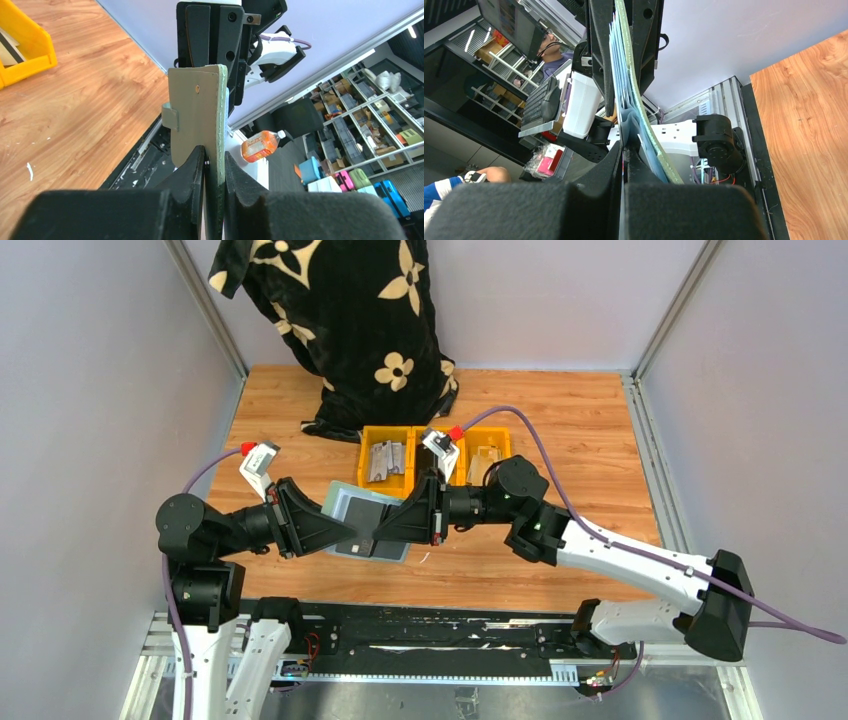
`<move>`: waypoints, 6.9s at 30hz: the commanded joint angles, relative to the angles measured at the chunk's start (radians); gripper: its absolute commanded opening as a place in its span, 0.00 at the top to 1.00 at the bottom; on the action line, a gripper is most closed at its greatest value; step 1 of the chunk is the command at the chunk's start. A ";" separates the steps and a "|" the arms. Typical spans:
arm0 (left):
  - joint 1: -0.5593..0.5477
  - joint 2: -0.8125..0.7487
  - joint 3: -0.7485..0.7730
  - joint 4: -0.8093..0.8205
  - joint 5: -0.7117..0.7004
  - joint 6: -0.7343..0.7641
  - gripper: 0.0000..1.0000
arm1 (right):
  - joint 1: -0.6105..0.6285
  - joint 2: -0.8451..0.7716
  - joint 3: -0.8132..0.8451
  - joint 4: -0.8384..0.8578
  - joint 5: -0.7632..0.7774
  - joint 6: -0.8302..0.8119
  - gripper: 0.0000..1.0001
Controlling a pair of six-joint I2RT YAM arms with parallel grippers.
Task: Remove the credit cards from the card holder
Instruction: Remove the credit card from the card holder.
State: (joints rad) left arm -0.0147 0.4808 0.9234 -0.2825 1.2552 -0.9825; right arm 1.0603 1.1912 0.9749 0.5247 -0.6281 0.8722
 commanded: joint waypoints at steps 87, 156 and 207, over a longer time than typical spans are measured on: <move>-0.002 -0.032 -0.003 0.105 -0.008 -0.120 0.82 | 0.012 0.069 0.079 0.067 -0.086 0.035 0.60; -0.002 -0.061 -0.026 0.043 -0.036 -0.070 0.75 | 0.023 -0.001 -0.105 0.314 0.073 0.133 1.00; -0.002 -0.061 -0.021 0.087 -0.030 -0.085 0.63 | 0.067 0.119 0.102 0.037 0.102 0.045 0.76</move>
State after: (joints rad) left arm -0.0162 0.4187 0.8677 -0.2096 1.2003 -1.0702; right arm 1.1259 1.2751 1.0157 0.6571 -0.5484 0.9554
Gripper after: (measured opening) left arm 0.343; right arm 0.273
